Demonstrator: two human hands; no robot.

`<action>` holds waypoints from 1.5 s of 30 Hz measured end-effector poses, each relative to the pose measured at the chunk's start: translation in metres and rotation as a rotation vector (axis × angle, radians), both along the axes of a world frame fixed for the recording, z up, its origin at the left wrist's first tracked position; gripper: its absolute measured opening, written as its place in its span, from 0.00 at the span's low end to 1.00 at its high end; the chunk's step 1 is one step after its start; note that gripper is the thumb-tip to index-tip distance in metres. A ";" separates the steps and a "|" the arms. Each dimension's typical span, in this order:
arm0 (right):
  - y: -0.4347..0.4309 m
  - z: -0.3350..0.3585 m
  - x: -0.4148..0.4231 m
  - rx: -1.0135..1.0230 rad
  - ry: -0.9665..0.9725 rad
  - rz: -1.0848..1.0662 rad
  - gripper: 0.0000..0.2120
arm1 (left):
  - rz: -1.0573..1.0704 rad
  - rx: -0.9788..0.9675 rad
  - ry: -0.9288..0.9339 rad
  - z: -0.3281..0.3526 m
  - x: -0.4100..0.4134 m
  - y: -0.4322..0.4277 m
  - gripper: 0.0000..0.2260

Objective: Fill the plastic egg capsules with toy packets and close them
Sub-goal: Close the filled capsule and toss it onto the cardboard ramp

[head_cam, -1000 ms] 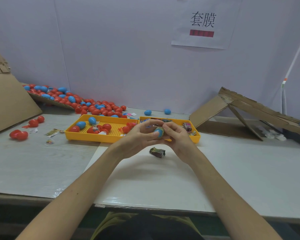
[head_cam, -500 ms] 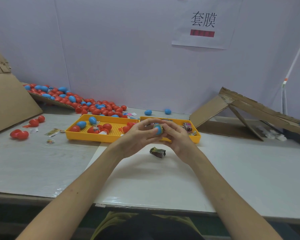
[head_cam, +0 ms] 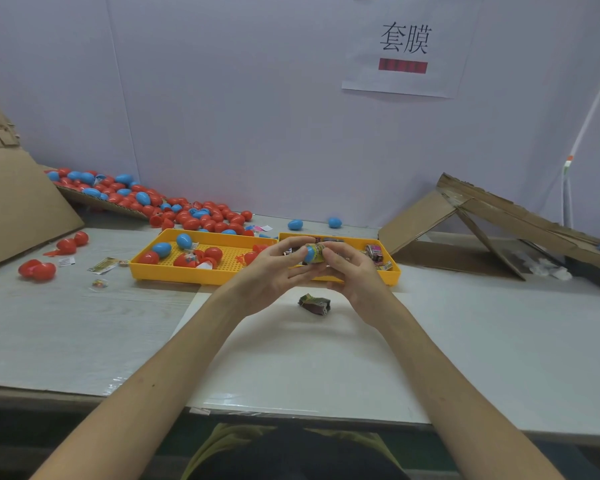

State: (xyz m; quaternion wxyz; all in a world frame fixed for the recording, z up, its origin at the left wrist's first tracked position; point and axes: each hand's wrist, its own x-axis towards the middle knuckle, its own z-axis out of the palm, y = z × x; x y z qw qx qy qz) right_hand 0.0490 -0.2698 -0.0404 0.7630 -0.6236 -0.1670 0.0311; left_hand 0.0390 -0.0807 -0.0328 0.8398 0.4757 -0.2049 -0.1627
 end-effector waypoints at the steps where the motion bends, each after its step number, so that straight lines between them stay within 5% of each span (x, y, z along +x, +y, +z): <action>1: 0.000 0.000 0.000 0.002 -0.014 -0.006 0.20 | -0.015 -0.002 0.001 0.000 0.001 0.000 0.14; 10: 0.001 -0.002 -0.001 0.005 -0.074 -0.023 0.07 | -0.032 0.037 0.006 -0.001 0.001 0.000 0.11; 19: 0.002 -0.001 -0.001 -0.007 -0.064 -0.063 0.11 | 0.028 0.193 -0.015 0.001 -0.001 -0.003 0.16; 34: 0.001 0.003 -0.005 0.116 -0.033 0.004 0.05 | -0.011 0.034 0.017 -0.001 0.002 -0.001 0.19; 45: 0.001 0.001 -0.002 -0.175 -0.298 -0.300 0.05 | 0.179 0.079 -0.054 -0.004 0.006 -0.002 0.18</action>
